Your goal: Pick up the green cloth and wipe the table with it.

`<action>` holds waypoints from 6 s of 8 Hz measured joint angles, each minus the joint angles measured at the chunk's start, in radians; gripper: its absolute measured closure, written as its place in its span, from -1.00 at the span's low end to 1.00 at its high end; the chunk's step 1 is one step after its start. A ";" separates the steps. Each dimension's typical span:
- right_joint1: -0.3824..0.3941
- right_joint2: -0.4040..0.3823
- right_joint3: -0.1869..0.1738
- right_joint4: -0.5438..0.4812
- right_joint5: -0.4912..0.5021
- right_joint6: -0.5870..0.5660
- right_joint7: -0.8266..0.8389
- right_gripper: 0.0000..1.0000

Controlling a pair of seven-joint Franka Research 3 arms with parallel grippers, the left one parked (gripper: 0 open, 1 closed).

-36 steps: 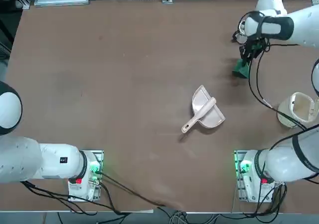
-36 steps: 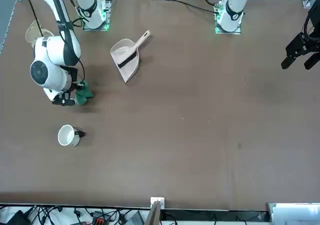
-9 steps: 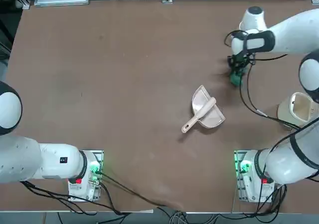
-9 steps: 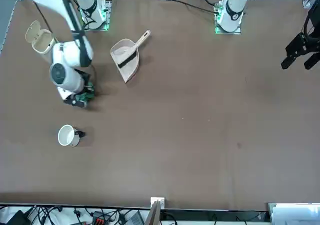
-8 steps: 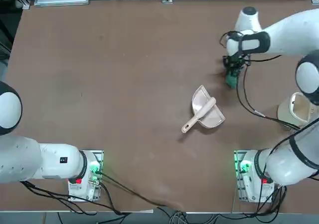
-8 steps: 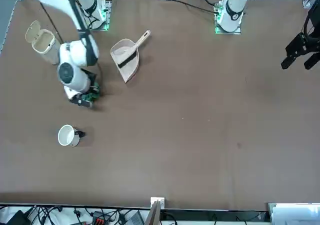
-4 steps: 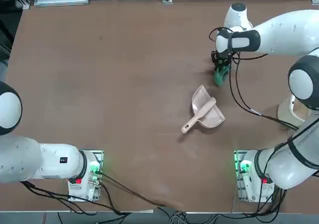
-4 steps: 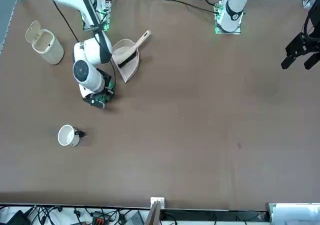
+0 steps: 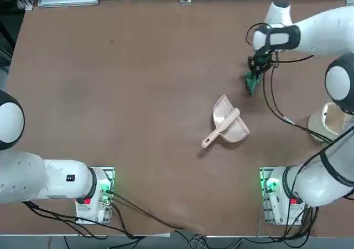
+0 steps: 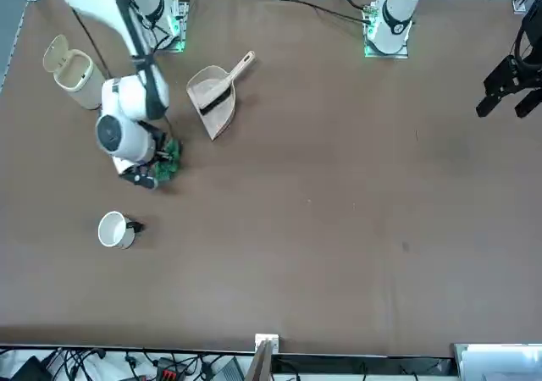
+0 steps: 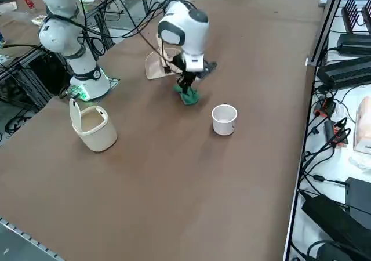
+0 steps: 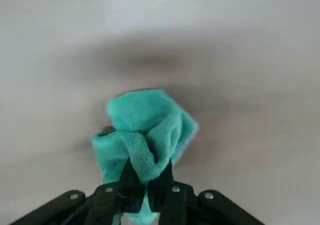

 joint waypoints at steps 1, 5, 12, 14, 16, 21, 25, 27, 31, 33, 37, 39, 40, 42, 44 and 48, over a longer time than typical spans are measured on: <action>-0.055 0.003 -0.001 -0.008 -0.005 0.003 -0.082 0.85; -0.231 0.012 -0.006 -0.018 -0.124 0.015 -0.318 0.85; -0.220 0.011 0.024 -0.017 -0.123 0.041 -0.256 0.85; -0.104 0.012 0.030 -0.016 -0.044 0.058 -0.138 0.85; -0.012 0.012 0.031 -0.007 0.019 0.063 -0.022 0.85; 0.156 0.028 0.032 0.076 0.128 0.063 0.192 0.85; 0.181 0.016 0.030 0.292 0.128 -0.138 0.235 0.85; 0.210 0.008 0.031 0.335 0.105 -0.151 0.234 0.85; 0.318 0.029 0.032 0.360 0.059 -0.143 0.241 0.85; 0.351 0.086 0.032 0.361 0.060 -0.096 0.249 0.85; 0.373 0.163 0.032 0.381 0.067 -0.065 0.259 0.56; 0.376 0.169 0.032 0.396 0.067 -0.065 0.262 -0.18; 0.375 0.168 0.030 0.415 0.067 -0.065 0.262 -0.53; 0.373 0.142 0.017 0.470 0.066 -0.083 0.262 -1.00; 0.371 0.056 -0.039 0.528 0.063 -0.184 0.262 -1.00; 0.359 -0.062 -0.230 0.615 -0.002 -0.378 0.223 -1.00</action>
